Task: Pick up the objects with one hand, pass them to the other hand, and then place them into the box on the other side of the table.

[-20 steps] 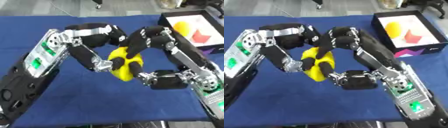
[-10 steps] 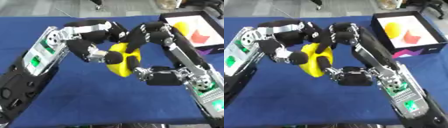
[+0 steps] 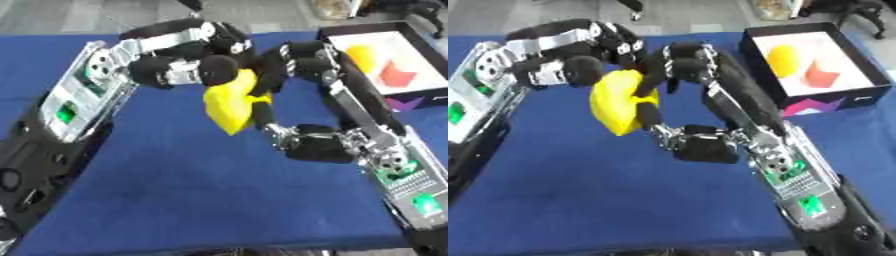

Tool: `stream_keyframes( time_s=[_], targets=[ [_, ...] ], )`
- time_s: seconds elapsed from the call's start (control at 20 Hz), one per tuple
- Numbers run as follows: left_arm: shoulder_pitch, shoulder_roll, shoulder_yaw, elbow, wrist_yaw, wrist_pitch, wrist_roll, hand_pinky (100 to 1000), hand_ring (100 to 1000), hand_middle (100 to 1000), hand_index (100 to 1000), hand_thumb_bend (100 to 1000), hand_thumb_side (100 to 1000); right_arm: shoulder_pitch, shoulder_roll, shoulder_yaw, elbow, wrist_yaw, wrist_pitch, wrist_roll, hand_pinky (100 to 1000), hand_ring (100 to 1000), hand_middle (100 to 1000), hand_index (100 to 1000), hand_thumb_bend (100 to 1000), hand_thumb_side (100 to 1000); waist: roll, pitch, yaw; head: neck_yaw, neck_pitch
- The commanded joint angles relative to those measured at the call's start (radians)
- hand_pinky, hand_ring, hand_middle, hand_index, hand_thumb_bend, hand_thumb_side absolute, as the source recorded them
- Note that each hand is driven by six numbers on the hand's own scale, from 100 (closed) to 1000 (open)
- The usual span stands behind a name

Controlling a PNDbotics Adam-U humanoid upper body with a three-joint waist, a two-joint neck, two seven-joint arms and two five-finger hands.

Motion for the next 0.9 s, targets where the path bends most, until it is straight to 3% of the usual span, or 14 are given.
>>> stream_keyframes(
  time_s=[0.05,0.2,0.5,0.9],
  targets=[
    [-0.038,0.015,0.072,0.023,-0.010,-0.011,0.048,831,587,668,759,645,870,-0.020,-0.044,-0.021,0.003,0.003,0.008,-0.008,412,452,259,316,100,100,-0.002,-0.026,0.002,-0.009,-0.003],
    [-0.054,0.027,0.132,0.082,-0.043,-0.023,0.094,844,622,714,778,702,869,-0.035,-0.070,-0.037,-0.015,-0.015,0.016,-0.015,412,451,259,315,100,100,-0.005,-0.030,0.005,-0.018,-0.003],
    [-0.025,0.038,0.242,0.175,-0.102,-0.043,0.193,843,621,718,776,689,846,-0.053,-0.129,-0.096,-0.032,-0.053,0.057,-0.051,408,449,257,312,100,100,-0.007,-0.030,0.011,-0.045,-0.003],
    [0.096,0.059,0.312,0.114,-0.093,-0.062,0.323,832,604,698,767,638,819,-0.067,-0.226,-0.228,0.069,-0.034,0.130,-0.164,405,448,255,310,100,100,-0.009,-0.026,0.024,-0.134,-0.003]
  ],
)
